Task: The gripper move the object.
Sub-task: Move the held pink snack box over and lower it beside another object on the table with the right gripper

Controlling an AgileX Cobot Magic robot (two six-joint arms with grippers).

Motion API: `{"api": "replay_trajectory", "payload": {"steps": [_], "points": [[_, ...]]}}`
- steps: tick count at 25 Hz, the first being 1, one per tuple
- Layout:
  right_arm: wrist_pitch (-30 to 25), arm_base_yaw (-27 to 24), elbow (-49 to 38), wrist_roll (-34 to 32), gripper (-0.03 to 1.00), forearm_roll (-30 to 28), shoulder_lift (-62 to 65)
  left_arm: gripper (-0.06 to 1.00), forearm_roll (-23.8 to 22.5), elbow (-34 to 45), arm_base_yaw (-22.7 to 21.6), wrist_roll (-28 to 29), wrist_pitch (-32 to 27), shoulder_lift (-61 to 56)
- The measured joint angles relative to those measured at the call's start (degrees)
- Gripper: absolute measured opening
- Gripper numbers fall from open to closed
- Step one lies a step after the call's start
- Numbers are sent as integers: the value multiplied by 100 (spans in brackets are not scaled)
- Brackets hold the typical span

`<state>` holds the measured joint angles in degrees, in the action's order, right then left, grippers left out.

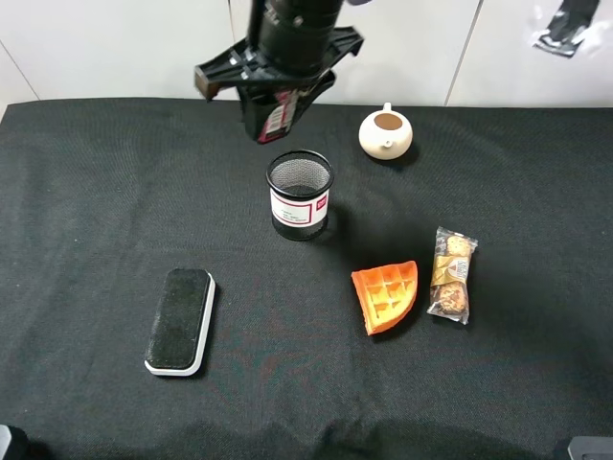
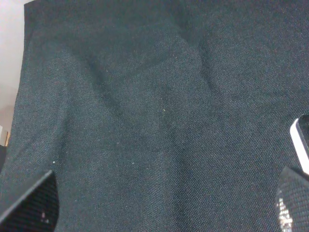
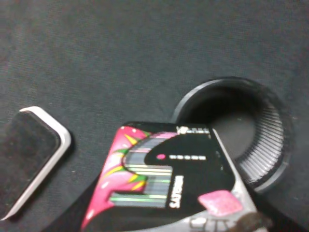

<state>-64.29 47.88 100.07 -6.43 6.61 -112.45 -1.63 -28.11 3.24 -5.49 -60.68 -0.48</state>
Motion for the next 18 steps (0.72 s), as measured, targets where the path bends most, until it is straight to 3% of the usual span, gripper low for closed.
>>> {"api": "replay_trajectory", "payload": {"steps": [6,18], "points": [[176,243,2,0,34,72,-141,95,0,0,0,0,0,0],[4,735,6,0,34,-14,-254,95,0,0,0,0,0,0]]}}
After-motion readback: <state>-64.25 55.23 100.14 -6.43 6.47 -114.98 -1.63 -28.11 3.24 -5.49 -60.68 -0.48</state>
